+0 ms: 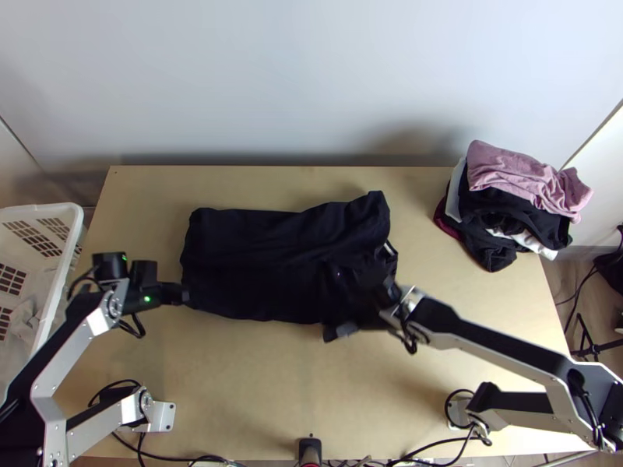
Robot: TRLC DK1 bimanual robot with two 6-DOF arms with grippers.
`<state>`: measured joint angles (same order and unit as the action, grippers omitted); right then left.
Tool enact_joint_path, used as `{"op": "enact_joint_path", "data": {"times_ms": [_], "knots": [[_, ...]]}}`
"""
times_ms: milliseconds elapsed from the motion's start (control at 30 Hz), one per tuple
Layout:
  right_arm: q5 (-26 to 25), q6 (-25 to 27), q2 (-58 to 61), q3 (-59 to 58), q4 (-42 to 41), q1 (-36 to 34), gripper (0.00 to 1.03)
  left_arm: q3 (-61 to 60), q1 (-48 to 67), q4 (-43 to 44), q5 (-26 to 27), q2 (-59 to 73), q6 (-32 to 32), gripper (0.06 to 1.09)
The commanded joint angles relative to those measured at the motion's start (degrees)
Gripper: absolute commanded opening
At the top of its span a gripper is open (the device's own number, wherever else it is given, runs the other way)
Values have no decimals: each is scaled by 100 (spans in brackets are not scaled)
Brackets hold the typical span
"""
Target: Fold the t-shirt
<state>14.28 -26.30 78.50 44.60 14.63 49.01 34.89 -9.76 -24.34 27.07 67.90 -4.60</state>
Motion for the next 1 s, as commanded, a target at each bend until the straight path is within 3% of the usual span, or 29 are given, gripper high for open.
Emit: {"op": "enact_joint_path", "data": {"times_ms": [0, 233, 467, 533, 733, 967], "knots": [[-48, 310, -142, 954, 101, -973, 3, 1081, -219, -528, 431, -427, 530, 10], [-48, 530, 394, 2097, 75, -1922, 3, 2004, -105, -115, 519, 224, 1576, 10], [-40, 565, 1370, 2738, -277, -2537, 3, 3067, 53, 307, 457, 2105, 2534, 10], [-40, 574, 1642, 2800, -417, -2660, 3, 3357, 150, 342, 211, 2676, 2798, 10], [-48, 627, 2389, 2817, -848, -2818, 3, 3849, 449, 588, -264, 3783, 3317, 10], [-57, 627, 2750, 2571, -954, -2818, 3, 4201, 589, 105, -527, 4451, 3466, 10]]}}
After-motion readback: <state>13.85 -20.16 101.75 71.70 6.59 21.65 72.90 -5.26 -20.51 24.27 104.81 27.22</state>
